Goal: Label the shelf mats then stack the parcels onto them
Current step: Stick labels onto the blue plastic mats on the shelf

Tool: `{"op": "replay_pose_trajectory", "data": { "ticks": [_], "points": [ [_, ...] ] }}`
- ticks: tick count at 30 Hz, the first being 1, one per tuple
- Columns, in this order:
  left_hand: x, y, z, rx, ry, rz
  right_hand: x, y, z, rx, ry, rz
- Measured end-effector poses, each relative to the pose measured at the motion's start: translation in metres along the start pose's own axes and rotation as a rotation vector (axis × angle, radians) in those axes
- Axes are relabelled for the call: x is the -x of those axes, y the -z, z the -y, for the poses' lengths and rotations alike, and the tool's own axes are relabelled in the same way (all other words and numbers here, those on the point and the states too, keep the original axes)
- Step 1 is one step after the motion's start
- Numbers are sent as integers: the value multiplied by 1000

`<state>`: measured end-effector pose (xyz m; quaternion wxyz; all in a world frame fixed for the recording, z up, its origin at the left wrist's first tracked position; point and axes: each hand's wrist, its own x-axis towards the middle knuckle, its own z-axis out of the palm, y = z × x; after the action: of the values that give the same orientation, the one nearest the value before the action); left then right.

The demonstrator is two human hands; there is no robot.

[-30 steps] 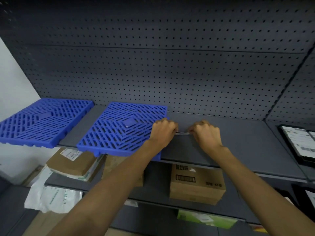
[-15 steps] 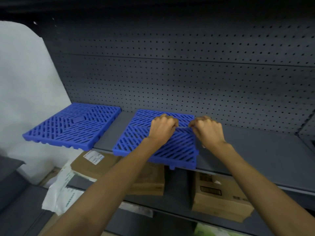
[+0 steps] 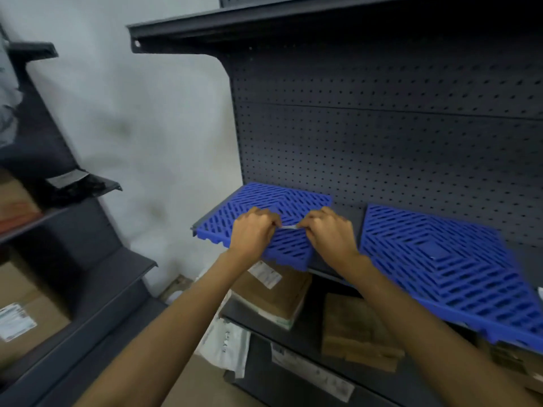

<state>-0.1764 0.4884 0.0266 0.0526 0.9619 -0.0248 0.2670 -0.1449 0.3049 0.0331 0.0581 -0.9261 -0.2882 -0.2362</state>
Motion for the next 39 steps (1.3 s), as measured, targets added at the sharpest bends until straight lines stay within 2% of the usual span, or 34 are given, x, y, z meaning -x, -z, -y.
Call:
{"op": "replay_pose_trajectory", "data": {
  "ticks": [4,8,13,21,26,34,39],
  "points": [
    [15,7,58,6,22,9,-18,-26,52,-42,15,14],
    [29,0,84,22,-5,62,-20,-48,82,-49,5,93],
    [37,-6,100,99,-66,94,-12,-54,88,-58,28,42],
    [31,-2,111,127,-207,154,-10,-52,87,-84,93,76],
    [0,-5,79,126,-295,124,-2,-35,59,-53,49,87],
    [-39,-26,-42,232,-482,158,61,7,-54,127,-276,157],
    [-49,-40,-133,287,-609,207,129,41,-125,150,-451,179]
  ]
}}
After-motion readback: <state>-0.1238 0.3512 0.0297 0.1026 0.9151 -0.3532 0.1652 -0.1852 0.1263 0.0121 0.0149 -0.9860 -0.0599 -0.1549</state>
